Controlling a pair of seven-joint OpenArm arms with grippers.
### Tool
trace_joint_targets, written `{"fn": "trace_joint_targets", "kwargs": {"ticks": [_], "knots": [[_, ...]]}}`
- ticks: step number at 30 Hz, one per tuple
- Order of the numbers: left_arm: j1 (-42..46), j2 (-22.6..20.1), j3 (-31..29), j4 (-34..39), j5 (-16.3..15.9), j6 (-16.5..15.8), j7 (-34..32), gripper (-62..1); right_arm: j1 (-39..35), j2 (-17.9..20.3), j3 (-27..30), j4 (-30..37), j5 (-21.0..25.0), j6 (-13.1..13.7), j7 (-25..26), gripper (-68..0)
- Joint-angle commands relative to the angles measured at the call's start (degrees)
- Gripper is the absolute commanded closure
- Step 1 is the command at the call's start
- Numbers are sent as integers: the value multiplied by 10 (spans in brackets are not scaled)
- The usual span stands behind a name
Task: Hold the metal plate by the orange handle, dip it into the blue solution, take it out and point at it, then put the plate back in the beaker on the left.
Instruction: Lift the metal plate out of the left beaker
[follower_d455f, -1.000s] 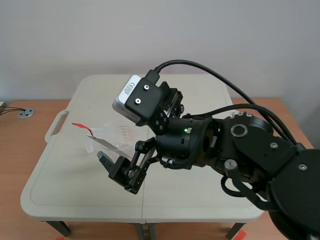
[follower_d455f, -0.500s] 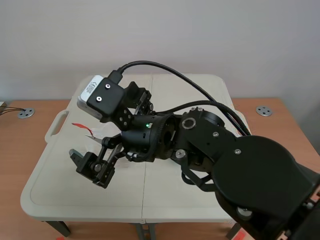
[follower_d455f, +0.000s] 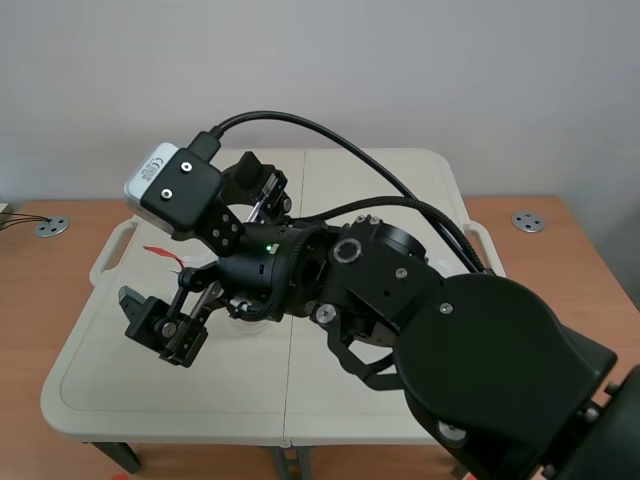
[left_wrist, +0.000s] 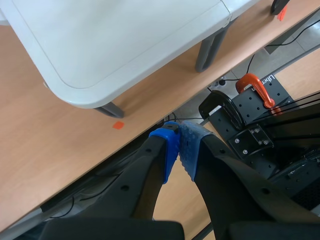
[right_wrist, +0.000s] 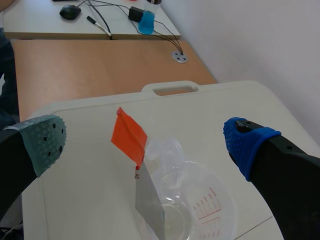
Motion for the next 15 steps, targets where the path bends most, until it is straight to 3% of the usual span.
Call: {"fn": "trace_joint_targets", "kwargs": {"ticks": [1, 5, 10, 15], "knots": [[-2, 1, -1, 2, -4, -2, -9, -19, 10, -7, 0, 8, 4, -6, 5, -654], [-2, 1, -1, 2, -4, -2, -9, -19, 10, -7, 0, 8, 4, -6, 4, -570], [-2, 2, -1, 2, -4, -2, -9, -19, 10, -8, 0, 8, 4, -12, 3, -554], [-2, 2, -1, 2, -4, -2, -9, -19, 10, -10, 0, 7, 4, -27, 0, -443]]}}
